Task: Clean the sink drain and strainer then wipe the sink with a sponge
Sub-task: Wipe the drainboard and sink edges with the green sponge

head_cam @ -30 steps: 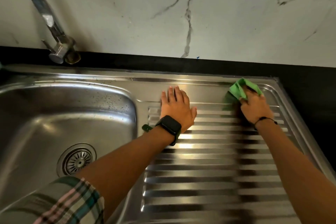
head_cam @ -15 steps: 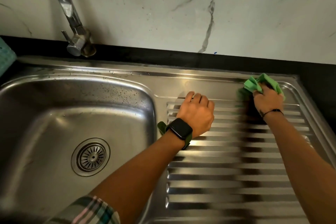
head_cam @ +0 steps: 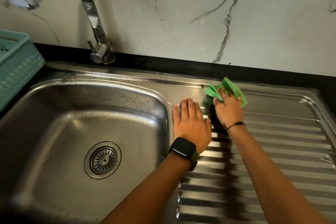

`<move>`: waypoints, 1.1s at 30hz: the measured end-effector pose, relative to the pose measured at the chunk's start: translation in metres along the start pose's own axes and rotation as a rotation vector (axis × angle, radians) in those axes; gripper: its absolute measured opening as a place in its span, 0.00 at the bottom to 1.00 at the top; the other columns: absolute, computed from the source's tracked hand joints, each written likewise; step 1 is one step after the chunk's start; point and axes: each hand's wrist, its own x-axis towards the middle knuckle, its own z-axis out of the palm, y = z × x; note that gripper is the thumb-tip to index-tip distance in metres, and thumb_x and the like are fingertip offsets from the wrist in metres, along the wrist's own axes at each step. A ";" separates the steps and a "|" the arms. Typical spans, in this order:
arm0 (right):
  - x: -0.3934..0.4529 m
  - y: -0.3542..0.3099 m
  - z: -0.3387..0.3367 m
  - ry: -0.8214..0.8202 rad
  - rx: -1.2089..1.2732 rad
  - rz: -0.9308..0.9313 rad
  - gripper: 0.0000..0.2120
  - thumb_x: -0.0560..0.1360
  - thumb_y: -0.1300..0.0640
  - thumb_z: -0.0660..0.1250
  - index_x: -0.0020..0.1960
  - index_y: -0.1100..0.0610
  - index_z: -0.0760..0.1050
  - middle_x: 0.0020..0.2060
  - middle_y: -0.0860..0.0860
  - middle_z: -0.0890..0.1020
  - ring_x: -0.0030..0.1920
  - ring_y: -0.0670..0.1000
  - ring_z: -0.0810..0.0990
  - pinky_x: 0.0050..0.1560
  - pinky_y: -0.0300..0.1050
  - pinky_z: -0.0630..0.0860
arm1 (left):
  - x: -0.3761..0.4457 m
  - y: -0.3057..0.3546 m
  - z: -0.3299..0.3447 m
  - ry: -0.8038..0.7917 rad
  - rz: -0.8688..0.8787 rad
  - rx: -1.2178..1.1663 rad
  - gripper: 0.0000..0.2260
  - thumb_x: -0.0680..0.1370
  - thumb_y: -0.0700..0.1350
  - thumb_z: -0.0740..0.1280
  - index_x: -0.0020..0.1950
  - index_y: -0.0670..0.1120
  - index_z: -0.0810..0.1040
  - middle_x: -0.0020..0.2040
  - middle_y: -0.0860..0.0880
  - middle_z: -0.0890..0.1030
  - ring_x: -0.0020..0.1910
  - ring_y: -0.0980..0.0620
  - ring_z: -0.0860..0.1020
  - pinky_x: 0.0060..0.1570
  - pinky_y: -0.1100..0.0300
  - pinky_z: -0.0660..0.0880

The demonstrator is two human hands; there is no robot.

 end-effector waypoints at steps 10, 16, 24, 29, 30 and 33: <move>-0.003 -0.070 0.045 -0.353 -0.056 -0.486 0.21 0.79 0.55 0.57 0.71 0.50 0.62 0.75 0.51 0.59 0.75 0.55 0.49 0.74 0.49 0.43 | -0.025 -0.016 0.000 0.021 -0.200 0.029 0.31 0.78 0.57 0.45 0.76 0.41 0.41 0.77 0.40 0.43 0.76 0.43 0.38 0.69 0.43 0.31; 0.007 -0.050 0.021 -0.385 -0.215 -0.661 0.22 0.78 0.56 0.59 0.71 0.50 0.63 0.72 0.51 0.65 0.73 0.55 0.60 0.72 0.49 0.57 | -0.026 -0.018 -0.005 -0.004 -0.220 0.019 0.31 0.78 0.58 0.42 0.75 0.41 0.41 0.77 0.42 0.44 0.76 0.45 0.40 0.69 0.44 0.31; 0.008 -0.012 0.006 -0.027 -0.389 -0.615 0.14 0.73 0.58 0.66 0.56 0.64 0.73 0.53 0.62 0.77 0.54 0.63 0.73 0.55 0.54 0.72 | -0.023 -0.053 -0.022 -0.054 -0.044 0.072 0.30 0.79 0.58 0.43 0.76 0.42 0.44 0.78 0.43 0.46 0.77 0.46 0.42 0.66 0.47 0.29; 0.022 -0.045 0.021 -0.053 -0.455 -0.519 0.17 0.75 0.51 0.62 0.59 0.60 0.67 0.56 0.60 0.76 0.55 0.61 0.73 0.51 0.52 0.74 | -0.010 -0.117 -0.057 0.068 -0.125 0.109 0.28 0.80 0.57 0.45 0.76 0.44 0.44 0.77 0.44 0.44 0.76 0.47 0.40 0.67 0.50 0.32; 0.022 -0.046 0.023 -0.057 -0.485 -0.516 0.20 0.75 0.48 0.63 0.60 0.60 0.67 0.57 0.60 0.76 0.56 0.61 0.73 0.51 0.52 0.74 | -0.013 -0.134 -0.064 0.097 -0.114 0.112 0.28 0.80 0.57 0.45 0.76 0.45 0.45 0.77 0.44 0.44 0.76 0.48 0.40 0.67 0.51 0.33; 0.021 -0.056 0.030 -0.028 -0.481 -0.487 0.19 0.75 0.50 0.63 0.60 0.61 0.67 0.54 0.62 0.78 0.52 0.63 0.76 0.44 0.50 0.73 | -0.031 -0.180 -0.076 0.138 -0.101 0.143 0.29 0.79 0.58 0.46 0.76 0.46 0.46 0.78 0.45 0.45 0.76 0.49 0.41 0.70 0.52 0.35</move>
